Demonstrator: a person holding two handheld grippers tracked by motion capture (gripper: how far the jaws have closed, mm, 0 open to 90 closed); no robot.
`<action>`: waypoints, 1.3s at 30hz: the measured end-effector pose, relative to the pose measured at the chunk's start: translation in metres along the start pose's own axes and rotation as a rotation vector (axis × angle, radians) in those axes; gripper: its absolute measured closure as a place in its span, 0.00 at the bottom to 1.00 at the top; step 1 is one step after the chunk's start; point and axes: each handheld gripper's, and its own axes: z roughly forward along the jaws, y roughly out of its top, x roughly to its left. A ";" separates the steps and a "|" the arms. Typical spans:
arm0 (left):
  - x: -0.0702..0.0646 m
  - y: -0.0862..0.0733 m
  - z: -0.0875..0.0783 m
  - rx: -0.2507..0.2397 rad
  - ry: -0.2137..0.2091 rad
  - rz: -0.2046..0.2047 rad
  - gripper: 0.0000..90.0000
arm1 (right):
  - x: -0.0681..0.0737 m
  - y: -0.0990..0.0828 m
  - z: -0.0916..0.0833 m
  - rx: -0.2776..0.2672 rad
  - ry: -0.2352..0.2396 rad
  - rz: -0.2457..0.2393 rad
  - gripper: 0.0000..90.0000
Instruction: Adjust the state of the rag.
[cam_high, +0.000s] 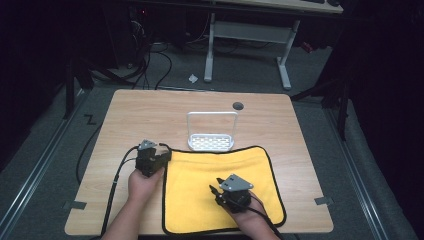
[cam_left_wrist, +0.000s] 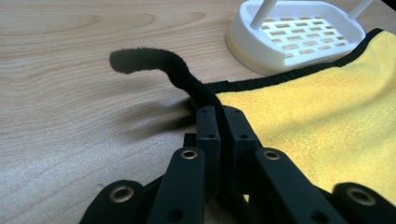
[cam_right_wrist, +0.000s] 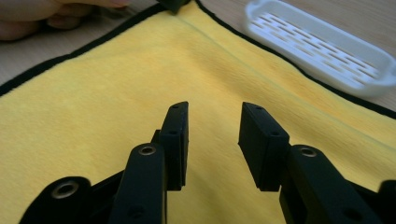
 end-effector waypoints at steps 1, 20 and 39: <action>0.000 0.000 0.000 0.000 -0.001 0.000 0.95 | 0.007 0.003 0.004 0.001 0.014 -0.010 0.69; 0.001 0.000 0.000 -0.001 -0.009 -0.004 0.95 | 0.086 0.023 0.060 0.067 0.194 -0.110 0.62; 0.000 0.000 0.000 0.001 -0.010 -0.003 0.95 | 0.118 0.027 0.068 0.109 0.261 -0.152 0.53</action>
